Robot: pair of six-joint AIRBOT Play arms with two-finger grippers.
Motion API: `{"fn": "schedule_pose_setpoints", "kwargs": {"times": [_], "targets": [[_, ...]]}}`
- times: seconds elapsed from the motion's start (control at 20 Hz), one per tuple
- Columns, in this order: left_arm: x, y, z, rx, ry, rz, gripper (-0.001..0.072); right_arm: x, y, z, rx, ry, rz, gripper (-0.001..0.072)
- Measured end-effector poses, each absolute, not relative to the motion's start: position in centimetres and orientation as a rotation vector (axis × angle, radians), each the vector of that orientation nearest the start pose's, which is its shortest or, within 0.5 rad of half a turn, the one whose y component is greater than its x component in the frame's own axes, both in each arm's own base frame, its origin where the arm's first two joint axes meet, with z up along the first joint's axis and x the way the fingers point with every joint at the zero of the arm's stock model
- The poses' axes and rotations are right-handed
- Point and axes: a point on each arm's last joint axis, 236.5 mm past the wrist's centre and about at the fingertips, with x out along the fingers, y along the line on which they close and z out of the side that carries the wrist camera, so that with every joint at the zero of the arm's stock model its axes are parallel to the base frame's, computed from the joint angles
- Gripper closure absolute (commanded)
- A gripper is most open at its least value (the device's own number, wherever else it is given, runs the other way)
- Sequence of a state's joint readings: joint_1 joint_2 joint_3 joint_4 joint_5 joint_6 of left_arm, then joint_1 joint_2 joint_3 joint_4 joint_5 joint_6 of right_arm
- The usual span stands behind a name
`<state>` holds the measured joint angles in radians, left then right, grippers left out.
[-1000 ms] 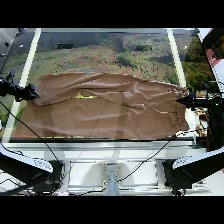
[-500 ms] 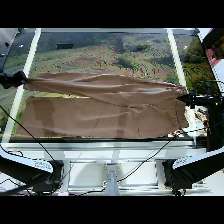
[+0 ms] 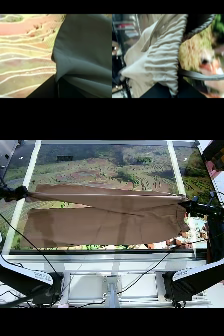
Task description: Fold the clothes and pants, and hang the long-sleeved shirts on hangers.
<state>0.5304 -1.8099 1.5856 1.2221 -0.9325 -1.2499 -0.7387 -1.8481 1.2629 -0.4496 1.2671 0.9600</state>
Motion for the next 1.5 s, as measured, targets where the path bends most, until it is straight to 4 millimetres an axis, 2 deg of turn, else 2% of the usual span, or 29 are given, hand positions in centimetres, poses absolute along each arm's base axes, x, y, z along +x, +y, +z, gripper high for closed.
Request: {"fn": "schedule_pose_setpoints", "kwargs": {"times": [0.2, 0.45, 0.5, 0.55, 0.6, 0.65, 0.9, 1.1, 1.25, 1.5], "targets": [[48.0, 21.6, -8.0, -0.379, 1.146, 0.194, 0.0690, 44.9, -12.6, -7.0, 1.143, 0.950, 0.240, 0.0682], [46.8, 21.7, -9.2, -0.376, 1.208, 0.214, 0.0679, 45.1, -12.5, -7.2, 1.137, 0.955, 0.233, 0.0682], [46.6, 21.7, -9.3, -0.377, 1.214, 0.214, 0.0644, 45.1, -12.5, -7.2, 1.136, 0.956, 0.232, 0.0682], [46.6, 21.7, -9.3, -0.377, 1.215, 0.215, 0.0481, 45.1, -12.5, -7.2, 1.135, 0.958, 0.232, 0.0682], [46.6, 21.9, -9.3, -0.371, 1.214, 0.220, 0.0223, 45.1, -12.5, -7.3, 1.135, 0.957, 0.229, 0.0681], [46.4, 22.0, -9.4, -0.370, 1.220, 0.224, 0.0128, 45.1, -12.6, -7.3, 1.132, 0.955, 0.223, 0.0681], [46.5, 21.8, -8.8, -0.376, 1.214, 0.221, 0.0127, 44.5, -12.8, -8.2, 1.099, 0.992, 0.207, 0.0682], [47.0, 22.0, -7.2, -0.362, 1.173, 0.227, 0.0127, 44.3, -13.4, -9.5, 1.048, 1.023, 0.152, 0.0682], [47.4, 22.3, -5.7, -0.348, 1.135, 0.235, 0.0127, 45.1, -14.2, -10.0, 0.995, 1.013, 0.106, 0.0682], [47.9, 22.1, -3.8, -0.352, 1.087, 0.233, 0.0127, 47.6, -15.5, -9.8, 0.835, 0.996, 0.033, 0.0682]]}}
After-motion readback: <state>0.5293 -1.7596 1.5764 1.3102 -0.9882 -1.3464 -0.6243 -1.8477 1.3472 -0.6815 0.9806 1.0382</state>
